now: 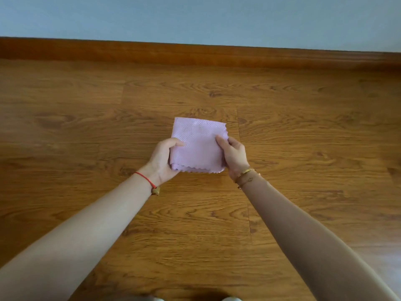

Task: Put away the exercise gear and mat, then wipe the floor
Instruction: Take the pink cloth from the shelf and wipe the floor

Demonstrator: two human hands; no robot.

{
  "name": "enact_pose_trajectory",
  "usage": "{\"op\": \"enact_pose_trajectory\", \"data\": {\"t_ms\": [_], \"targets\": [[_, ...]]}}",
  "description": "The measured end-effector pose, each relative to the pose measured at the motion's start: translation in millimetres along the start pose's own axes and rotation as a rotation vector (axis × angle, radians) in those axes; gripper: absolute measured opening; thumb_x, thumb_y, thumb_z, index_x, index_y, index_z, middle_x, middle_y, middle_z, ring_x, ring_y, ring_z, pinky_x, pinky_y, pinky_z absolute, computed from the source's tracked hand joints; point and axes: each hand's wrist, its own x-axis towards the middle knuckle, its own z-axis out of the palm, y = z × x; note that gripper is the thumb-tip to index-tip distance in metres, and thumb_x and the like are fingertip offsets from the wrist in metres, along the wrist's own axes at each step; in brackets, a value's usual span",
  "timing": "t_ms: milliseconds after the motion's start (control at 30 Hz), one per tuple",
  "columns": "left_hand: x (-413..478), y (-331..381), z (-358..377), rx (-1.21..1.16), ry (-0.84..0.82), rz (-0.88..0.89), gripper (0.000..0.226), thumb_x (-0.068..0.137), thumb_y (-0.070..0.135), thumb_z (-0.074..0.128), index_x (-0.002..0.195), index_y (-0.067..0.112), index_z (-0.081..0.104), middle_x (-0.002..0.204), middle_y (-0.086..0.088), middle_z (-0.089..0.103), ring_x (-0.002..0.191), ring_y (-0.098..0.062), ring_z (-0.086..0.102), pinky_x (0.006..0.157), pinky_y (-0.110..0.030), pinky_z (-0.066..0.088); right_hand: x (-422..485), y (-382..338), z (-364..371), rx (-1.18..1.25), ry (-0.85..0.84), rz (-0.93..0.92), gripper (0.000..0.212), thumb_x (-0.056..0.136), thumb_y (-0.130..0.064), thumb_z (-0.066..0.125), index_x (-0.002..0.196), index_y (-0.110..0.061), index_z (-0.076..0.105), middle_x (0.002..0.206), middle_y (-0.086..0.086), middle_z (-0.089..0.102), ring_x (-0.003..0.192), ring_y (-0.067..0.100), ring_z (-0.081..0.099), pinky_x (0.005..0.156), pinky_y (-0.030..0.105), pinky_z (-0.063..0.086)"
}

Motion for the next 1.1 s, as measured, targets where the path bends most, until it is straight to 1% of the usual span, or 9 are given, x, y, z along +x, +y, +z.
{"op": "enact_pose_trajectory", "data": {"t_ms": [67, 133, 200, 300, 467, 767, 933, 1000, 1100], "targets": [[6, 10, 5, 0.160, 0.006, 0.026, 0.026, 0.094, 0.003, 0.053, 0.117, 0.008, 0.064, 0.105, -0.014, 0.072, 0.085, -0.024, 0.072, 0.069, -0.033, 0.058, 8, -14, -1, -0.075, 0.008, -0.078, 0.038, 0.084, -0.035, 0.067, 0.080, 0.001, 0.057, 0.077, 0.007, 0.048, 0.071, 0.019, 0.042, 0.061, 0.032, 0.035], [10, 21, 12, 0.288, -0.001, 0.068, 0.033, 0.094, -0.002, 0.055, 0.122, 0.013, 0.062, 0.111, -0.014, 0.072, 0.087, -0.023, 0.073, 0.070, -0.035, 0.057, 12, -33, -5, -0.133, 0.033, -0.119, 0.054, 0.082, -0.039, 0.065, 0.084, 0.013, 0.052, 0.076, 0.007, 0.047, 0.071, 0.019, 0.042, 0.062, 0.035, 0.035], [8, 34, 22, 0.330, 0.022, 0.098, 0.041, 0.092, -0.005, 0.058, 0.128, 0.014, 0.059, 0.119, -0.015, 0.069, 0.093, -0.024, 0.071, 0.073, -0.035, 0.055, 10, -53, -9, -0.159, 0.033, -0.125, 0.046, 0.084, -0.034, 0.065, 0.083, 0.011, 0.054, 0.072, 0.006, 0.047, 0.071, 0.018, 0.041, 0.063, 0.034, 0.034], [-15, 56, 46, 0.319, 0.030, 0.113, 0.044, 0.092, -0.006, 0.059, 0.133, 0.011, 0.056, 0.118, -0.017, 0.068, 0.091, -0.026, 0.070, 0.066, -0.033, 0.056, -5, -90, -17, -0.177, 0.025, -0.115, 0.026, 0.089, -0.022, 0.064, 0.077, 0.001, 0.057, 0.068, 0.001, 0.048, 0.070, 0.017, 0.041, 0.064, 0.033, 0.035], [-92, 95, 94, 0.272, 0.022, 0.104, 0.042, 0.092, -0.006, 0.054, 0.130, 0.013, 0.056, 0.110, -0.012, 0.070, 0.084, -0.025, 0.071, 0.058, -0.031, 0.055, -63, -163, -24, -0.174, 0.053, -0.101, 0.034, 0.084, -0.029, 0.061, 0.084, 0.005, 0.059, 0.075, 0.006, 0.053, 0.072, 0.017, 0.045, 0.066, 0.035, 0.039], [-292, 185, 176, 0.306, 0.052, 0.124, 0.043, 0.095, -0.004, 0.050, 0.132, 0.017, 0.055, 0.114, -0.009, 0.069, 0.102, -0.024, 0.068, 0.082, -0.036, 0.051, -209, -329, -15, -0.238, 0.039, -0.064, 0.030, 0.090, -0.025, 0.060, 0.087, 0.005, 0.061, 0.075, 0.005, 0.057, 0.071, 0.017, 0.047, 0.066, 0.034, 0.040], [-411, 249, 221, 0.326, 0.086, 0.198, 0.048, 0.094, -0.002, 0.053, 0.139, 0.015, 0.052, 0.125, -0.017, 0.066, 0.107, -0.028, 0.067, 0.085, -0.038, 0.052, -296, -440, -6, -0.250, -0.032, -0.088, 0.045, 0.086, -0.038, 0.059, 0.094, 0.006, 0.062, 0.080, 0.015, 0.061, 0.074, 0.020, 0.051, 0.067, 0.038, 0.043], [-456, 272, 238, 0.333, 0.095, 0.235, 0.050, 0.096, -0.003, 0.052, 0.143, 0.015, 0.050, 0.122, -0.014, 0.066, 0.106, -0.025, 0.068, 0.082, -0.033, 0.056, -332, -484, -4, -0.255, -0.057, -0.107, 0.042, 0.090, -0.034, 0.059, 0.096, 0.007, 0.062, 0.088, 0.029, 0.062, 0.076, 0.021, 0.051, 0.069, 0.038, 0.044], [-519, 297, 260, 0.323, 0.098, 0.271, 0.052, 0.097, -0.003, 0.052, 0.145, 0.015, 0.048, 0.124, -0.014, 0.066, 0.109, -0.027, 0.068, 0.081, -0.032, 0.058, -380, -541, -2, -0.258, -0.099, -0.128, 0.031, 0.095, -0.026, 0.058, 0.099, 0.004, 0.066, 0.097, 0.030, 0.065, 0.079, 0.021, 0.054, 0.072, 0.037, 0.047]]}}
